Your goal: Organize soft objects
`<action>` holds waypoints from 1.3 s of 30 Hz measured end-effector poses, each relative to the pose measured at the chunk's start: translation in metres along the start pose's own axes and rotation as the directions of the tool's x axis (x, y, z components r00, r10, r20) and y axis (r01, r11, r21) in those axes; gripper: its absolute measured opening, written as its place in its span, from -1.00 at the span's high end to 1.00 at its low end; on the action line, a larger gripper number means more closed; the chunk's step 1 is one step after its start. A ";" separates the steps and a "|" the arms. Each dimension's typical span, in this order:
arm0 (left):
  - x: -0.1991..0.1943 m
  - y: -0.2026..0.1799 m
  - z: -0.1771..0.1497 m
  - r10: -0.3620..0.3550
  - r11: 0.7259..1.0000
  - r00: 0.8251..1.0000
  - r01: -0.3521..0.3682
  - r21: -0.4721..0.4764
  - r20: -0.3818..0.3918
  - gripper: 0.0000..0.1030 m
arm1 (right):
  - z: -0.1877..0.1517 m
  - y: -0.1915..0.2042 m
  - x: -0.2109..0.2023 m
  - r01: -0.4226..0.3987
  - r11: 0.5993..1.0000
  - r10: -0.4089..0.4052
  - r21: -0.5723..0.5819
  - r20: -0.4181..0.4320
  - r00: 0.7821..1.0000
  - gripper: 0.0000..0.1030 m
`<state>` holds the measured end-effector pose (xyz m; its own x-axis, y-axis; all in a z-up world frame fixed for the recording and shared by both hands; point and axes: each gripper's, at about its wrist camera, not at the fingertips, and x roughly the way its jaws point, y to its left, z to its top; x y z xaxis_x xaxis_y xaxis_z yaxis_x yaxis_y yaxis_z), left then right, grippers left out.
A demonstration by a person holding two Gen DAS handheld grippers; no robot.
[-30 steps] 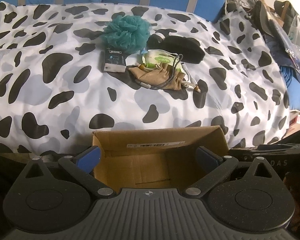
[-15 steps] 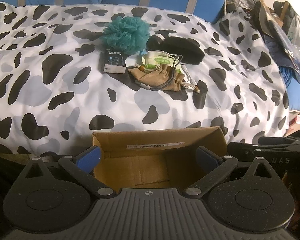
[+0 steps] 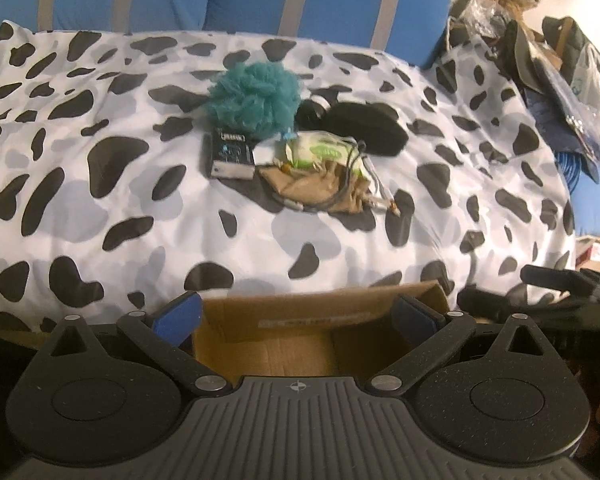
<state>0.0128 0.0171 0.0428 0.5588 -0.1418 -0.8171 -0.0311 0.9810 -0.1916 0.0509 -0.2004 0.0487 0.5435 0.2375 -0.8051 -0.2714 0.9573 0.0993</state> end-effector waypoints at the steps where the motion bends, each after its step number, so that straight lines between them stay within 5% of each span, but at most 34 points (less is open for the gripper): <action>1: 0.001 0.001 0.003 -0.001 1.000 1.000 0.001 -0.001 0.002 -1.00 | 0.001 0.003 0.000 -0.002 1.000 0.002 -0.021 0.008 1.000 -1.00; 13: 0.035 0.014 0.051 0.035 0.998 0.997 -0.039 0.054 0.072 -1.00 | 0.015 0.021 0.027 -0.035 0.974 0.043 -0.224 0.031 0.999 -1.00; 20: 0.059 0.023 0.073 0.051 0.996 0.992 -0.059 0.064 0.120 -1.00 | 0.022 0.033 0.053 -0.078 0.940 0.074 -0.333 -0.026 0.997 -1.00; 39: 0.097 0.051 0.110 0.067 0.995 0.991 -0.074 0.062 0.112 -1.00 | 0.097 -0.024 0.104 -0.161 0.948 0.144 -0.274 -0.081 0.986 -1.00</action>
<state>0.1561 0.0679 0.0133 0.6444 -0.0600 -0.7623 -0.0208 0.9952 -0.0959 0.1910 -0.1833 0.0196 0.4327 0.3590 -0.8270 -0.5623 0.8245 0.0637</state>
